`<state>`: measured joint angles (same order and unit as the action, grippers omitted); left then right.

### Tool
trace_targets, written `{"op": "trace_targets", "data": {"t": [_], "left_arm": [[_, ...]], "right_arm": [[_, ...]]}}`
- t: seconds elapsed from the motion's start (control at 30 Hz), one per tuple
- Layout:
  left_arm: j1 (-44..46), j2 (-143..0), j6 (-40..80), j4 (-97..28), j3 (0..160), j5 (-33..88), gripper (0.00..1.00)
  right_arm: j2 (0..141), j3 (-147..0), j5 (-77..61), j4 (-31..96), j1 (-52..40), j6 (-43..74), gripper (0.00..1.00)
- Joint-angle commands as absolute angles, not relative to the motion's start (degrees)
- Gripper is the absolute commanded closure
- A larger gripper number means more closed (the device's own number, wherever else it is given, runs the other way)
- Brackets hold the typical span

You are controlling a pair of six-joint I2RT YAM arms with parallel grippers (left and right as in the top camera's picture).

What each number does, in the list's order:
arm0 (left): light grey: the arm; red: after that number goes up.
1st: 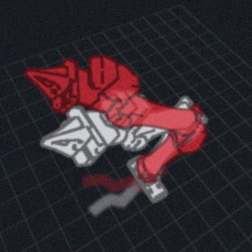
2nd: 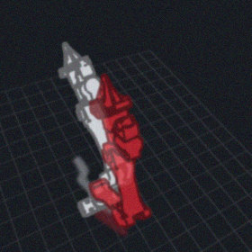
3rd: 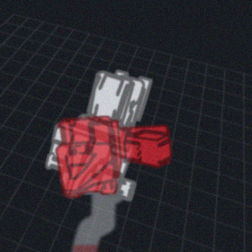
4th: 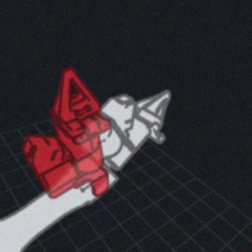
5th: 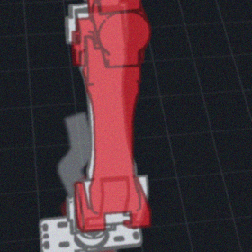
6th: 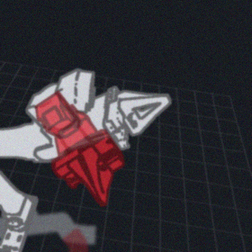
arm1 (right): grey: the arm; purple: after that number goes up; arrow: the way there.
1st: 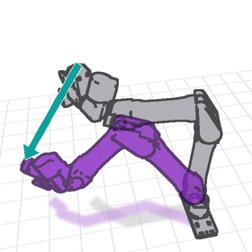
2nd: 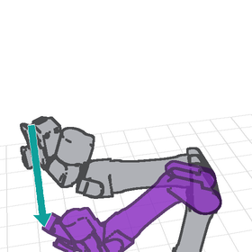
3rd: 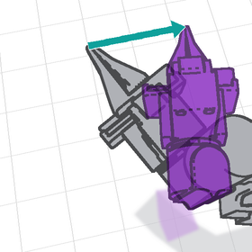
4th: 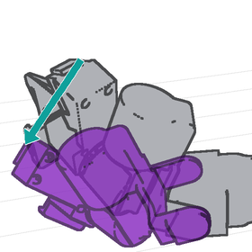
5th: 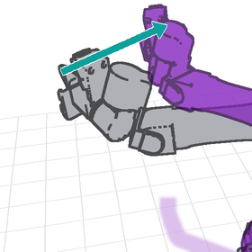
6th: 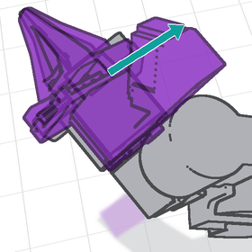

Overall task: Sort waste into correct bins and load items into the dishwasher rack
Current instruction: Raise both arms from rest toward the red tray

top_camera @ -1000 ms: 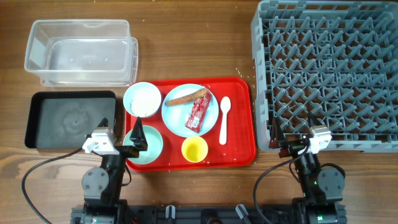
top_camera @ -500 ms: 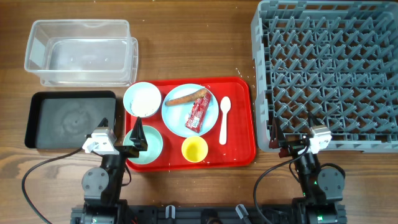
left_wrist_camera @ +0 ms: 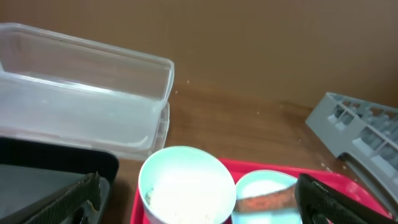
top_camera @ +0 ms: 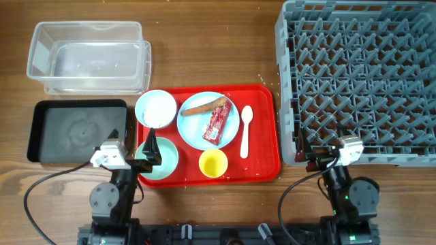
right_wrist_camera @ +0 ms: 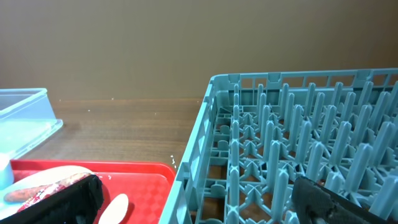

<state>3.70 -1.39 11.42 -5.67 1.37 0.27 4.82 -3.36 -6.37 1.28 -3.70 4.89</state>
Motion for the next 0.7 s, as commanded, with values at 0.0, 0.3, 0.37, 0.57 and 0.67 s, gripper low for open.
{"op": "trace_targets", "data": {"t": [0.0,0.3,0.37,0.57,0.67], "left_arm": [[3.53,-5.48,11.11,-9.08,6.85,0.08,0.0],[3.53,-34.44,11.14,-26.76,36.6,3.51,0.0],[3.53,-40.62,11.11,-34.92,44.42,5.17,0.0],[3.53,-50.72,11.14,-55.66,55.09,6.17,0.0],[3.53,-51.96,11.14,-58.26,55.09,6.22,0.0]], "right_arm": [[10.28,-10.24,-7.4,1.93,-3.79,4.67,0.0],[36.73,-38.22,-9.02,25.96,-3.79,4.49,0.0],[42.06,-43.79,-8.99,32.51,-3.79,4.51,0.0],[57.34,-57.32,-9.45,48.31,-3.79,4.62,0.0],[59.16,-57.43,-9.41,49.78,-3.77,4.6,0.0]]}}
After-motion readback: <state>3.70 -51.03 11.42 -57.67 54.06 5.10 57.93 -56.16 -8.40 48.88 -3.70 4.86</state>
